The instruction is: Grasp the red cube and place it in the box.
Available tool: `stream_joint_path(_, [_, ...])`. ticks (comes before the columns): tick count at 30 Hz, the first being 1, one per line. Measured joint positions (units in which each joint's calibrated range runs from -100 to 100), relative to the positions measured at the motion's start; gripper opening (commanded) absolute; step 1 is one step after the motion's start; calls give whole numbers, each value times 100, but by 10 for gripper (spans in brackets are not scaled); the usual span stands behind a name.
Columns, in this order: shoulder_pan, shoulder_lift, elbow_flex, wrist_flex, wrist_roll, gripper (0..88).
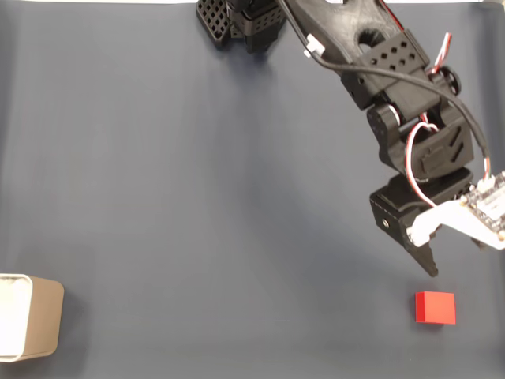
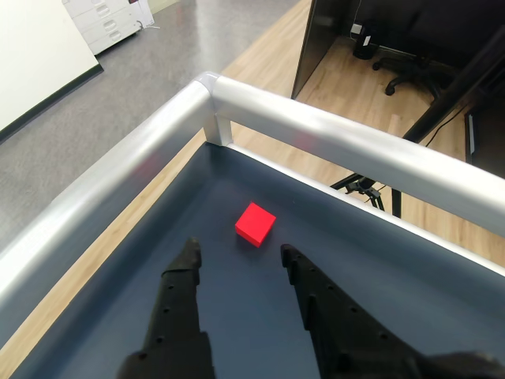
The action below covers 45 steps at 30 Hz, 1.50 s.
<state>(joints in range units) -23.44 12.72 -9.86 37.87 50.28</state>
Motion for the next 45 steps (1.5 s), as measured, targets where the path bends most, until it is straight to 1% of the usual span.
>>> stream_joint_path(6, [22,729,-506,0,-24,336])
stream_joint_path(23, [126,2683,-2369,0,-24,371])
stream_joint_path(45, [267,3387,-2939,-16,-24,383])
